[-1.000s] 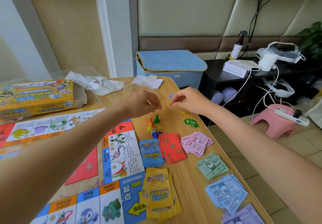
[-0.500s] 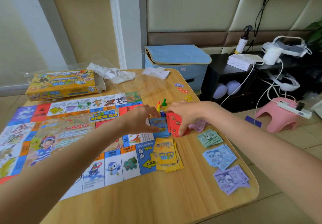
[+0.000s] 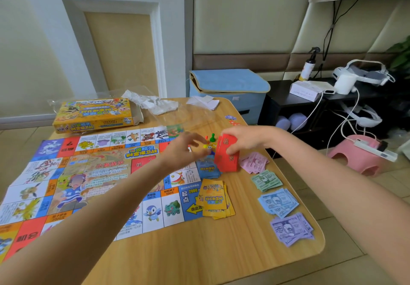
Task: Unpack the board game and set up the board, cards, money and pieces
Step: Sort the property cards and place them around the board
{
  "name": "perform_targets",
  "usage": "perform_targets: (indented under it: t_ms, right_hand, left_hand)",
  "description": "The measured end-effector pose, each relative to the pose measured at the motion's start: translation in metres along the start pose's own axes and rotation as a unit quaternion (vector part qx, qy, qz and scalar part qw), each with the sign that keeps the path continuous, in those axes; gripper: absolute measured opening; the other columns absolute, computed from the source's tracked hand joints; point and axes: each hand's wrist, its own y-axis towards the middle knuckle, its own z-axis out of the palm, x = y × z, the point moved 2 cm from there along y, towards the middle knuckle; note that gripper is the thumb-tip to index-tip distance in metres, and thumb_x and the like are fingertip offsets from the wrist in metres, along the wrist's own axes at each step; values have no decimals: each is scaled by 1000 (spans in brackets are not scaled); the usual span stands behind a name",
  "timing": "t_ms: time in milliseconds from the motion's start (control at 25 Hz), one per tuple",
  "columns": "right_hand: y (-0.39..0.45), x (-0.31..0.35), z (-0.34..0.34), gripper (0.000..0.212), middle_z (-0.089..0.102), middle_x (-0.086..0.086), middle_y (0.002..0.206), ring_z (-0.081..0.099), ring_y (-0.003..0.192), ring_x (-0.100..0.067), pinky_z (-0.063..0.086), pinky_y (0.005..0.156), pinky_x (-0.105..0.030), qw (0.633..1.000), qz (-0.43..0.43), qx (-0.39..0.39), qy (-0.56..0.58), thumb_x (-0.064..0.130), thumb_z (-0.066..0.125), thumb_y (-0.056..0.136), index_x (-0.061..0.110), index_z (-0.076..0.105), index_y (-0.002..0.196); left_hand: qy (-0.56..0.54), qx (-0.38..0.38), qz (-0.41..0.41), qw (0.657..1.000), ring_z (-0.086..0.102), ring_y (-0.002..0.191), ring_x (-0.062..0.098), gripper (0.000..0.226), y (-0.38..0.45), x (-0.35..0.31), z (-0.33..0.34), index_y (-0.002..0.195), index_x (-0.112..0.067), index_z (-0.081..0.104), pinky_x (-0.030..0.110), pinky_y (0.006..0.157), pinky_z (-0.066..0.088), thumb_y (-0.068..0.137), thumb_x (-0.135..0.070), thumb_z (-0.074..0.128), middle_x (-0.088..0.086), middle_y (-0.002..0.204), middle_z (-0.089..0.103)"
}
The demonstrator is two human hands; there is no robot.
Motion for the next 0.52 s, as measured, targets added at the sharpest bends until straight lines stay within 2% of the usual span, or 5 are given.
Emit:
perform_targets:
  t_ms: [80, 160, 280, 400, 520]
  right_hand:
    - [-11, 9, -16, 16, 60, 1, 97, 56, 97, -16, 46, 78, -20, 990, -27, -16, 137, 1, 56, 90, 12, 53, 100]
    - [-20, 25, -27, 18, 62, 0, 97, 59, 94, -14, 48, 83, -22, 970, -86, 1, 229, -4, 53, 90, 13, 55, 95]
    - [-28, 51, -24, 19, 63, -3, 96, 63, 89, -10, 49, 85, -22, 951, -158, 41, 263, -6, 49, 90, 10, 54, 98]
    - [-26, 65, -15, 23, 62, -4, 97, 62, 89, -11, 48, 85, -25, 943, -174, 51, 277, -9, 47, 90, 9, 53, 102]
    - [-24, 72, -8, 27, 61, -5, 103, 63, 92, -9, 50, 77, -19, 936, -166, 77, 302, -8, 47, 91, 7, 51, 112]
  left_hand:
    - [-276, -9, -63, 959, 56, 111, 17, 30, -3, -9, -9, 111, -16, 57, 22, 88, 46, 87, -34, 58, 1, 111, 60]
    - [-434, 66, -114, 891, 58, 110, 23, 49, -6, -13, -10, 119, -11, 53, 28, 95, 46, 82, -43, 54, 8, 112, 61]
    - [-507, 155, -97, 842, 62, 107, 29, 65, -16, -22, -5, 119, -7, 57, 35, 94, 51, 72, -52, 58, 20, 116, 63]
    - [-583, 162, -65, 794, 68, 95, 27, 79, -23, -26, -12, 115, -9, 61, 33, 74, 58, 50, -46, 85, 21, 112, 65]
    - [-598, 172, -67, 780, 69, 92, 30, 85, -33, -21, -21, 118, -10, 58, 33, 67, 59, 45, -37, 91, 22, 114, 64]
